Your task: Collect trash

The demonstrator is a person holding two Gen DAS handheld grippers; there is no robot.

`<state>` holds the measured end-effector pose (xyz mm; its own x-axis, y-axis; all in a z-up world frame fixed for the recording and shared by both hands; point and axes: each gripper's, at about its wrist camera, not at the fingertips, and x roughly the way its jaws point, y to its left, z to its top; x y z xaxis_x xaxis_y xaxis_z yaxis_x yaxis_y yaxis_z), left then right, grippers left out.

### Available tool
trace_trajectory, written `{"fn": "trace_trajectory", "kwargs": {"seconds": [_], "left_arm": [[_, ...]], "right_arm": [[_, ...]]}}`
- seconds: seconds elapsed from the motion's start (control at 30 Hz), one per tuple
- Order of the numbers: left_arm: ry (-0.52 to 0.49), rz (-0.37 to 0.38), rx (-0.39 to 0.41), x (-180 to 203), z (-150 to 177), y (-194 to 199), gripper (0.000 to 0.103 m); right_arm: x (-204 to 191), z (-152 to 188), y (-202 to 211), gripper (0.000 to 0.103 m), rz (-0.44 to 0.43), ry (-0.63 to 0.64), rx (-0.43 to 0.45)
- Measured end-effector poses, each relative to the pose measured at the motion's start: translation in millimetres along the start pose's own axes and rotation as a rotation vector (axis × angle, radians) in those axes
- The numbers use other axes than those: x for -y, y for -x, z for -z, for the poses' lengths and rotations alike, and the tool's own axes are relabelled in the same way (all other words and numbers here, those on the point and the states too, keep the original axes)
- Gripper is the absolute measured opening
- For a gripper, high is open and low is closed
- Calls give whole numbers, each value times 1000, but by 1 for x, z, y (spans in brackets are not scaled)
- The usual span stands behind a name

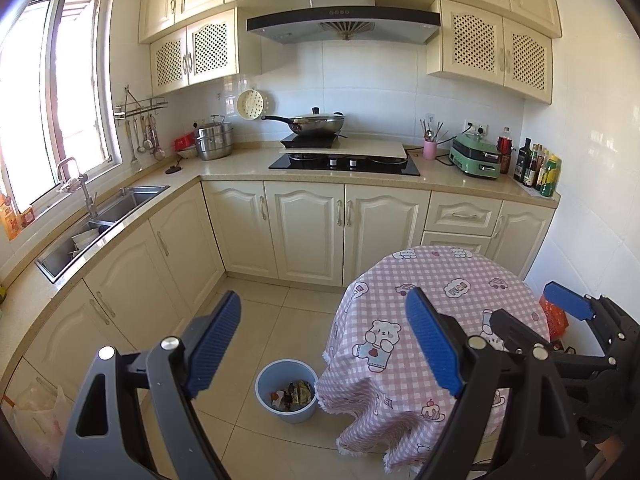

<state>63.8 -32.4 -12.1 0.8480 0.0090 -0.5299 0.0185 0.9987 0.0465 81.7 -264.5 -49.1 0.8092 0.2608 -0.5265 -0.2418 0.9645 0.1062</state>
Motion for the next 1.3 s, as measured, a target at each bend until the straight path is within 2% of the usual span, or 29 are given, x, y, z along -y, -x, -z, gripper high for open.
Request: {"fn": "trace_trajectory", "kwargs": {"seconds": [0.73,1.03,1.3], "left_arm": [[-8,-9,-35,10,-3,-28,83],[10,3,-74,-3,-9,-64,83],[22,24,-144,-39,-20,-121,83]], "right_arm": [[18,-3,-22,83,-11,-24,-24],[15,-7,-51,83,-3,-29,-61],[19,-6,-109,83,49,-108,-136]]}}
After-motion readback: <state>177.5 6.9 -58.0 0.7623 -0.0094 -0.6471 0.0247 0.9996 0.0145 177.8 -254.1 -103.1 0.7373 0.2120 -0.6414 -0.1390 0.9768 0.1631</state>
